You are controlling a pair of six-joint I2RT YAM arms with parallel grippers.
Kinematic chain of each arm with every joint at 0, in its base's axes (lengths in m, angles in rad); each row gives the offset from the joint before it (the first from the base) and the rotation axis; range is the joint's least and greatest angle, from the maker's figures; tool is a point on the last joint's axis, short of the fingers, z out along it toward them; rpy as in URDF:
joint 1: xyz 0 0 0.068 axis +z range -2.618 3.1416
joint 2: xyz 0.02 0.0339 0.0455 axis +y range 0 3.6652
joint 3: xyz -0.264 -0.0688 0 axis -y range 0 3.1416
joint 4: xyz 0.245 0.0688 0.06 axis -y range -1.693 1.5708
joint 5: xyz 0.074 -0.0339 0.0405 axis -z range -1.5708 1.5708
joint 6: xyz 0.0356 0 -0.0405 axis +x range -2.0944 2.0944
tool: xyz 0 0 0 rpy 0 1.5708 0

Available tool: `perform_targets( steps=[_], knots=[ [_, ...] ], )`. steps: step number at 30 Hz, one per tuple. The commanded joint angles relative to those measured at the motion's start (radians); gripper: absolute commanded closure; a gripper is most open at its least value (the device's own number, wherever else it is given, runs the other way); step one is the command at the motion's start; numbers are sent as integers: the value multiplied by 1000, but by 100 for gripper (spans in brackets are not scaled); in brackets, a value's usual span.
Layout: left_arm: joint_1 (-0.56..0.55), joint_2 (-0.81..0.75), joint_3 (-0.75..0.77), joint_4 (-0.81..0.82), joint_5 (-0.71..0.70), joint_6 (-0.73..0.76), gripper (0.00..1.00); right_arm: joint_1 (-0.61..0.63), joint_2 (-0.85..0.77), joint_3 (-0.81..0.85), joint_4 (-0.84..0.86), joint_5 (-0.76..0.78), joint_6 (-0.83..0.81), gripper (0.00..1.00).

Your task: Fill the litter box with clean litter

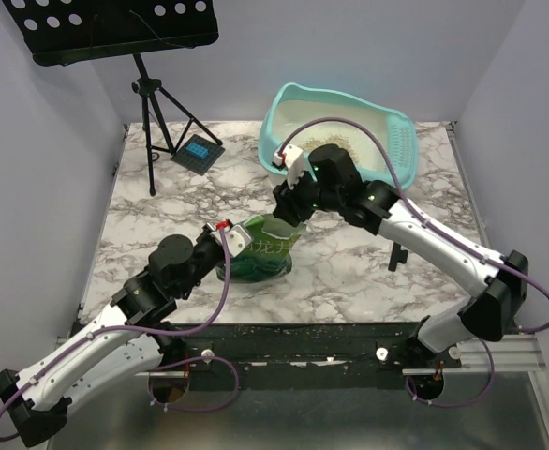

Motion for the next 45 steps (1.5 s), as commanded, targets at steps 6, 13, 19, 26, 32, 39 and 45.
perform_targets(
  steps=[6,13,19,26,32,39,45],
  knots=[
    [3,-40,-30,38,35,-58,100,-8,-169,27,-156,30,-160,71],
    [3,-40,-31,49,46,-74,100,-7,-135,56,-225,-119,-210,100],
    [3,-32,-28,47,44,-77,100,-2,-85,74,-231,-211,-221,100],
    [3,-26,-27,50,43,-81,100,0,-14,79,-197,-234,-220,100],
    [3,-35,-36,65,37,-83,100,9,37,88,-185,-254,-227,100],
    [4,-9,-18,87,-15,-95,100,29,127,113,-177,-240,-238,99],
    [4,-49,-39,136,-40,-94,100,32,182,150,-185,-233,-250,61]
  ],
)
